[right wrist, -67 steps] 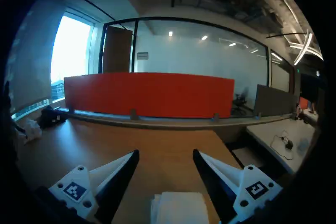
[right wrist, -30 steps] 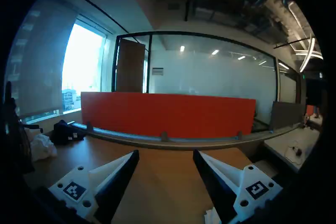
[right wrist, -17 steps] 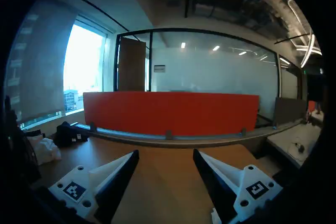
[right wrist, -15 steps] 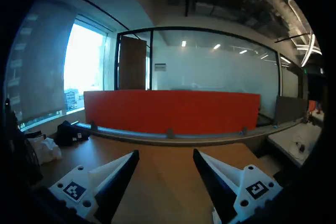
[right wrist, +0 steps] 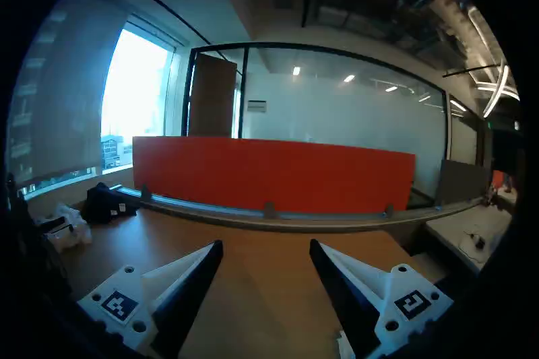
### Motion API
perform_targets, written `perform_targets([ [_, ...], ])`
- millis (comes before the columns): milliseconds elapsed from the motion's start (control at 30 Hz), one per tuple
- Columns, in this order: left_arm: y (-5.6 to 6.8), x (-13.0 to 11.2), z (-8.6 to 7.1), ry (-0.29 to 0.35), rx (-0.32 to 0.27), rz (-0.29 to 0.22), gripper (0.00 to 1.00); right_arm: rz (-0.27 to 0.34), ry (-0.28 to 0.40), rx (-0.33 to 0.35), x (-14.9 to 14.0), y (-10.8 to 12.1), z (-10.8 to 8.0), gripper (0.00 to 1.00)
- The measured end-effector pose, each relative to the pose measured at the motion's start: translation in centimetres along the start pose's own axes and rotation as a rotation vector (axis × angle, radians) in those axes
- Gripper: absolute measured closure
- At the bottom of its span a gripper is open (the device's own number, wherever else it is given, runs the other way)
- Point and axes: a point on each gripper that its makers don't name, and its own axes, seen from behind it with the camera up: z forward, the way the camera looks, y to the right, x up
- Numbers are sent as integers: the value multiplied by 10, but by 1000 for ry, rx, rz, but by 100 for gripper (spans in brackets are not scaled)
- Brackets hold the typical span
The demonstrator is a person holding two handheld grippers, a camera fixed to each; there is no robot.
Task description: Fold towel
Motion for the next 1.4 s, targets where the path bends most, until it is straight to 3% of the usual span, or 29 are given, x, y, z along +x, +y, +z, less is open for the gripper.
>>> perform_targets([
  [400, 3, -38, 1, 29, 2, 24, 20, 21, 18, -15, -31, 11, 4, 0],
  [1100, 0, -52, 2, 29, 12, 28, 20, 31, 36, 2, -36, 10, 7, 0],
  [1400, 1, -52, 3, 28, 7, 28, 20, 31, 56, -8, -36, 22, 6, 0],
])
